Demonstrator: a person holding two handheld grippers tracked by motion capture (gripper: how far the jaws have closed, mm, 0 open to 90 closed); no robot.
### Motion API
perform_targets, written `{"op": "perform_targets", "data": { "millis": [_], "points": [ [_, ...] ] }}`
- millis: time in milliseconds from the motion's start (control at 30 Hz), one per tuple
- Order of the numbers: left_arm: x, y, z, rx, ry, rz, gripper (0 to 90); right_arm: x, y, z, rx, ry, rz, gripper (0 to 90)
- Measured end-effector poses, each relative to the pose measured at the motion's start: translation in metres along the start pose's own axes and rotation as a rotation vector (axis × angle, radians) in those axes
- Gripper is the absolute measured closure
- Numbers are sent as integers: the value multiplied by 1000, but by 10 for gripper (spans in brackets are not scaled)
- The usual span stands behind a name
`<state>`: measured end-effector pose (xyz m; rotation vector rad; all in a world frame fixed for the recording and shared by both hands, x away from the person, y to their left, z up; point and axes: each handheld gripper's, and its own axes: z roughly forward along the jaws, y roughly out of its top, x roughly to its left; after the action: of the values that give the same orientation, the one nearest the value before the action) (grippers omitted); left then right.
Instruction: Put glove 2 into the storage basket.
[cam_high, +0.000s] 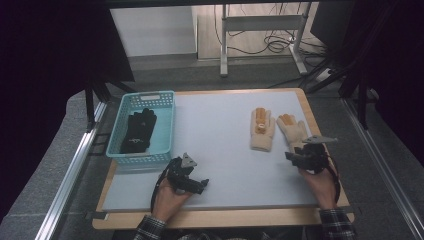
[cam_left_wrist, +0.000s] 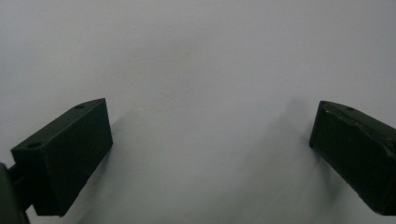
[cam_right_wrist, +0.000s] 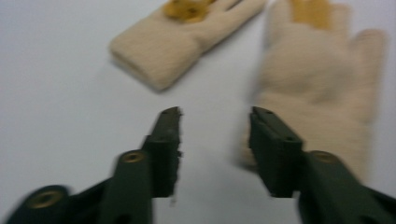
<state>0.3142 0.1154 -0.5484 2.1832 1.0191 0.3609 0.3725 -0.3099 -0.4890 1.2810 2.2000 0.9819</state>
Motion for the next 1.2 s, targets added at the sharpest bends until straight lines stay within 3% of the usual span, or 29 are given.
{"op": "perform_targets", "data": {
  "millis": [33,67,100,133,200,333,467,733,800,867,900,933,967,1067,1133,1200],
  "points": [
    [0,0,0,0,0,0,0,-7,2,-2,1,-6,2,681],
    [0,0,0,0,0,0,0,-7,2,-2,1,-6,2,681],
    [0,0,0,0,0,0,0,-14,3,-4,4,-12,5,736],
    [0,0,0,0,0,0,0,-28,4,-5,10,-18,24,818],
    [0,0,0,-1,0,0,0,-43,3,-4,15,-45,40,872],
    [0,0,0,0,1,1,0,-66,-4,1,28,-112,78,885],
    [0,0,0,0,1,2,0,-77,-13,7,53,-151,84,884],
    [0,0,0,-1,1,1,0,-74,-20,13,57,-83,76,871],
    [0,0,0,-1,1,1,0,-63,-19,16,58,-36,60,870],
    [0,0,0,-1,1,1,0,-58,-19,17,53,-22,52,868],
    [0,0,0,-1,2,1,0,-48,-19,19,46,30,41,857],
    [0,0,0,-1,2,1,0,-48,-19,19,46,30,41,857],
    [0,0,0,-1,2,2,0,-40,-18,20,52,49,10,844],
    [0,0,0,-1,2,2,0,-39,-13,17,33,45,5,820],
    [0,0,0,-1,2,2,0,-43,-1,14,7,3,3,750],
    [0,0,0,-1,2,2,0,-45,4,14,0,-5,5,712]
  ]
}}
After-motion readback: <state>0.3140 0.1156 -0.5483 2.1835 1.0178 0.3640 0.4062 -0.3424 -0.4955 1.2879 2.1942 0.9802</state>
